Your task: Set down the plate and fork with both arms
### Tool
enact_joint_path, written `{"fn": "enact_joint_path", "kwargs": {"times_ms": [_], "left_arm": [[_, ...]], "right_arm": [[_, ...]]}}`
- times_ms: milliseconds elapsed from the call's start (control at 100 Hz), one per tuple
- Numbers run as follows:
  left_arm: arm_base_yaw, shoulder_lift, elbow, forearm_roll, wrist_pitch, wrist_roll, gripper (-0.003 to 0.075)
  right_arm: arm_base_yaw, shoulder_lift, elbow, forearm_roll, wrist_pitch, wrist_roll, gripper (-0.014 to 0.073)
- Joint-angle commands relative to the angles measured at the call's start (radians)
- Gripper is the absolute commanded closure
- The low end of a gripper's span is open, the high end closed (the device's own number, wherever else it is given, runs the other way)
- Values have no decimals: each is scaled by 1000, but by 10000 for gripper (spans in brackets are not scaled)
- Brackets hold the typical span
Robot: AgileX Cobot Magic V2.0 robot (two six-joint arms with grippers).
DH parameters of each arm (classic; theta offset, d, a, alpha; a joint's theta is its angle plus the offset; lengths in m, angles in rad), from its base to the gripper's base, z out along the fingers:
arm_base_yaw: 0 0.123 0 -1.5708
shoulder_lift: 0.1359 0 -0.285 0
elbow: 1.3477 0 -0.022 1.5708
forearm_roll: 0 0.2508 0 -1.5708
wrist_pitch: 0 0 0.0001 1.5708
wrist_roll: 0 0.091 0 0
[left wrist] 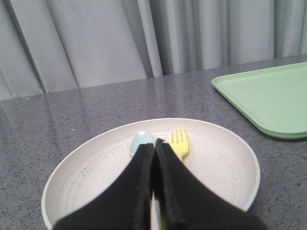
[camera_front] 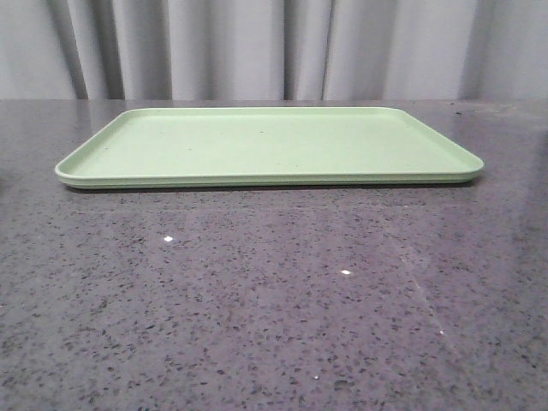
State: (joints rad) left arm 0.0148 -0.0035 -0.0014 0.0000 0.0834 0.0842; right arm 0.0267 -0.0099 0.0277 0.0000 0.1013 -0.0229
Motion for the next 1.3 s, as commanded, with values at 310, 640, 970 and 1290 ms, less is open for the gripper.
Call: {"fn": "enact_joint_path", "kwargs": {"times_ms": [310,640,970,1290], "left_arm": [[-5,-32,14,-6,-83,-12,741],[-5,-32,14,-6,-83,-12,741],[-5,-30,-12,-60,-106,-12,741],[-7,64,-226,-201,68,-12,741]], "right_arm": [[-6,-23,-6,-7,-73,-5,703],[-6,-23,-6,-7,-73,-5,703],[-6,-23,-21,0,-169,-4,703],[-6,17,-248,0,20,-4,703]]}}
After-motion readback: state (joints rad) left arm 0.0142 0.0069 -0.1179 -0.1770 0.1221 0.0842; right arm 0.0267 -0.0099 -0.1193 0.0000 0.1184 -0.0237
